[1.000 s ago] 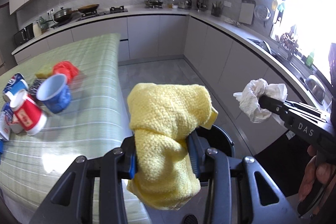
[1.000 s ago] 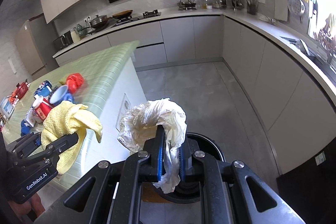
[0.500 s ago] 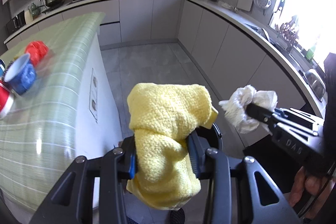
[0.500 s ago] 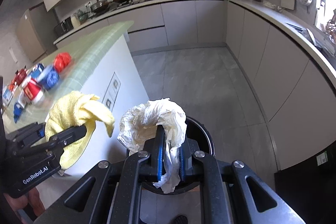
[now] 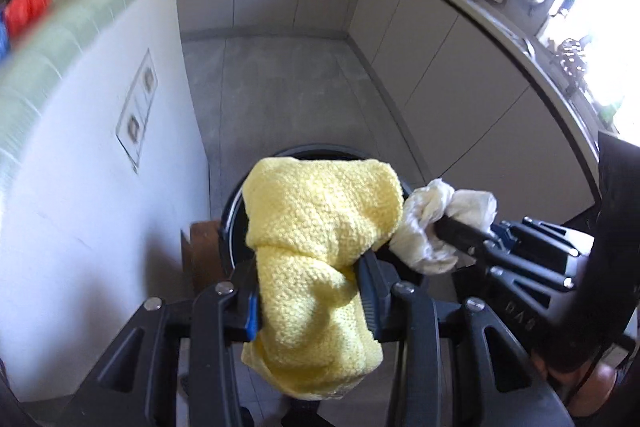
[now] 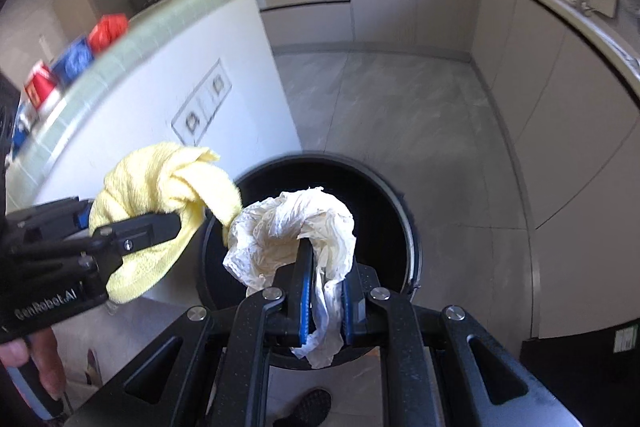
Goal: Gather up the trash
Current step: 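Carry the yellow cloth and white tissue to the bin and release both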
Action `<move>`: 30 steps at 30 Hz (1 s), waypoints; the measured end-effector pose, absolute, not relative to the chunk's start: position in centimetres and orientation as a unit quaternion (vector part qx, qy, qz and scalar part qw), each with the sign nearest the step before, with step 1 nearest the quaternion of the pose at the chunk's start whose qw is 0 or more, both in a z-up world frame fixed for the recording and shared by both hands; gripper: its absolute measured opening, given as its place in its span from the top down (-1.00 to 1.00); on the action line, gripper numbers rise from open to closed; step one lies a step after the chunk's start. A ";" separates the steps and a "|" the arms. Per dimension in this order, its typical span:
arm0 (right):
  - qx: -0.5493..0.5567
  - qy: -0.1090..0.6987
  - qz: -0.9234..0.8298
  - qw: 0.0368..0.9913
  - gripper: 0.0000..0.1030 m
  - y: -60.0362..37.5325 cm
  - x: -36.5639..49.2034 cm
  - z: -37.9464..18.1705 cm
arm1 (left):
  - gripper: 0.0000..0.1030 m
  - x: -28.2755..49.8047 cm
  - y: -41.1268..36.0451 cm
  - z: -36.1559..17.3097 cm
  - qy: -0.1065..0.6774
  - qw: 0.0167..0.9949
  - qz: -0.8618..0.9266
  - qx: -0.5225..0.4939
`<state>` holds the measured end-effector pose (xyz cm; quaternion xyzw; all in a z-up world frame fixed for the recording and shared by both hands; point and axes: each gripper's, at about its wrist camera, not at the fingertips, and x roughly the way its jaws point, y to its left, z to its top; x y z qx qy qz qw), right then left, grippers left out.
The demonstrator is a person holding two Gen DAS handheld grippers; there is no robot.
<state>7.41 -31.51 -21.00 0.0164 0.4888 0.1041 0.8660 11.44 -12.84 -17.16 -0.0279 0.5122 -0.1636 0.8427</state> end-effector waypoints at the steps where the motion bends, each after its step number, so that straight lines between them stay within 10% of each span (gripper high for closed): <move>1: 0.012 0.494 0.111 0.863 0.75 -31.5 7.7 -21.8 | 0.22 11.6 -13.0 -17.8 0.518 0.839 -0.163 -0.034; 5: -0.008 0.503 0.138 0.853 0.74 -31.2 8.5 -24.3 | 0.12 12.0 -13.3 -19.1 0.526 0.833 -0.164 -0.049; 6: -0.015 0.501 0.152 0.852 0.69 -30.9 8.7 -24.8 | -0.30 12.2 -13.3 -19.6 0.523 0.833 -0.169 -0.065; 8: -0.064 0.507 0.139 0.848 -0.74 -30.4 9.4 -26.2 | -0.80 12.4 -13.1 -19.9 0.524 0.838 -0.138 -0.064; 9: -0.069 0.512 0.136 0.846 -0.93 -30.5 9.5 -26.5 | -0.82 12.2 -12.4 -19.6 0.519 0.843 -0.126 -0.069; 30: 0.007 0.479 0.056 0.876 -1.00 -34.6 8.4 -19.1 | -0.86 11.0 -11.9 -12.5 0.455 0.888 -0.073 0.005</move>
